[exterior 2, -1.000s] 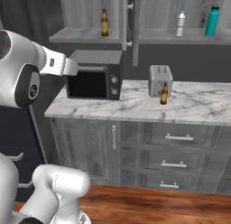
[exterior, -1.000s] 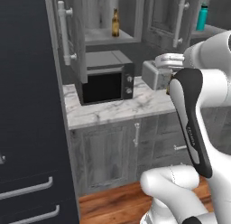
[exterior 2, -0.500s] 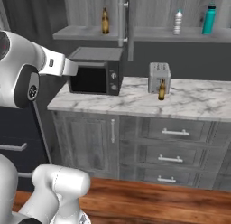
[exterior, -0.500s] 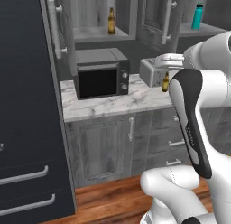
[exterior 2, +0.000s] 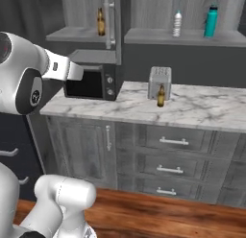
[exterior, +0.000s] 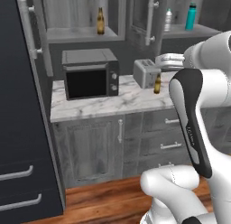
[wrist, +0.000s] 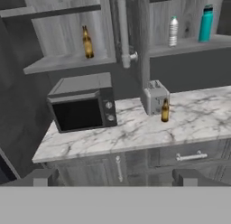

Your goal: Sort all alcoholic drinks to one cabinet, and non-alcoholic drinks to the other.

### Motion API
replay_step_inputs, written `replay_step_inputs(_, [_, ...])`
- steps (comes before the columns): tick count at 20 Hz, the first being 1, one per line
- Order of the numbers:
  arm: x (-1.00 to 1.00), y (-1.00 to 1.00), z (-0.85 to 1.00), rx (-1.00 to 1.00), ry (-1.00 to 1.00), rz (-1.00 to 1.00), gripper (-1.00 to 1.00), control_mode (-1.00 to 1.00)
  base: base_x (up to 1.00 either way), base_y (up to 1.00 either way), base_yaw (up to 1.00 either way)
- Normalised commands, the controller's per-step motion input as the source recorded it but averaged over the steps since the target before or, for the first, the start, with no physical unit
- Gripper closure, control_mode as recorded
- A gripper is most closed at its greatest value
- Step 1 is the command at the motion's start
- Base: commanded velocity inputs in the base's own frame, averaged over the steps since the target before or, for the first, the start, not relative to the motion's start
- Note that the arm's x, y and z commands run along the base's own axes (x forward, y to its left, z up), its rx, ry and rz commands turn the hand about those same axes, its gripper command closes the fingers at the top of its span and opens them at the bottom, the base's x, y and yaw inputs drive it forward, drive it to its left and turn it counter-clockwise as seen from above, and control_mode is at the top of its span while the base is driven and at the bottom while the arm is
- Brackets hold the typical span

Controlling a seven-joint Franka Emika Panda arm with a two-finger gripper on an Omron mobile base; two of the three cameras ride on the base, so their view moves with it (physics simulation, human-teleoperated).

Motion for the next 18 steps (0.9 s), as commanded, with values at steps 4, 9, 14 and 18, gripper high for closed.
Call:
replay_step_inputs(4, [0.0,0.0,0.0,0.0,0.0,0.0,-1.0,1.0,0.0,-0.55,0.1])
replay_step_inputs(9, [0.0,0.0,0.0,0.0,0.0,0.0,-1.0,1.0,0.0,-0.58,0.07])
replay_step_inputs(14, [0.0,0.0,0.0,0.0,0.0,0.0,-1.0,1.0,0.06,-0.56,0.03])
replay_step_inputs(18, [0.0,0.0,0.0,0.0,0.0,0.0,-1.0,1.0,0.23,-0.57,0.03])
